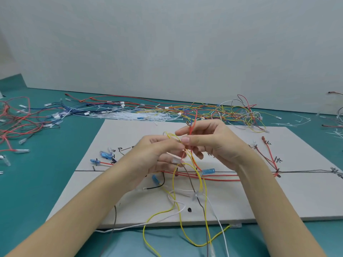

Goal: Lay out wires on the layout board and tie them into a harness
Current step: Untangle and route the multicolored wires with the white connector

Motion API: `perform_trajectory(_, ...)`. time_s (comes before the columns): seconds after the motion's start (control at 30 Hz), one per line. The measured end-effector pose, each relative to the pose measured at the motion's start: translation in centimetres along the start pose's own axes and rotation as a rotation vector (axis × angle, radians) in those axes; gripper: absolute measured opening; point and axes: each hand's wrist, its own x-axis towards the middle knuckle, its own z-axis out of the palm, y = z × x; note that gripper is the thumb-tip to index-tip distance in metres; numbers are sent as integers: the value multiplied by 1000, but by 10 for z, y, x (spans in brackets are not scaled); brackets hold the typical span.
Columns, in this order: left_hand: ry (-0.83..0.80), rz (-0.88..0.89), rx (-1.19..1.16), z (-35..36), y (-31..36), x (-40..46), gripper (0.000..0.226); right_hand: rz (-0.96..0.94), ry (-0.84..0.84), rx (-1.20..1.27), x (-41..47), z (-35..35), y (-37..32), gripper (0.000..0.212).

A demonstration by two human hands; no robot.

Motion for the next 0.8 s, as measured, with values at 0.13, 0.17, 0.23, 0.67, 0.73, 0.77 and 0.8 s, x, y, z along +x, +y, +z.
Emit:
perform_trajectory(0.13,42,30,-98,-6,2,3,12,30,36,-33,1,-3,1,13)
perform_trajectory(0.17,25,35,-104,-7,3,3,14,35,45,-37,1,-3,1,13)
perform_trajectory(0.23,-8,30,-115,-8,3,3,17,44,76,-40,1,-3,2,11)
perform_trajectory(0.67,-138,-69,-374,-10,9,1,13,193,274,148,3,-8,1,4)
perform_trajectory(0.73,-196,-105,-422,-13,13,0,15,191,310,281,3,-14,0,6)
perform_trajectory(0.77,-233,-117,-444,-15,14,-1,15,192,325,361,2,-16,-2,9)
perform_trajectory(0.8,-278,-126,-463,-17,15,-2,16,193,330,462,2,-17,-3,12)
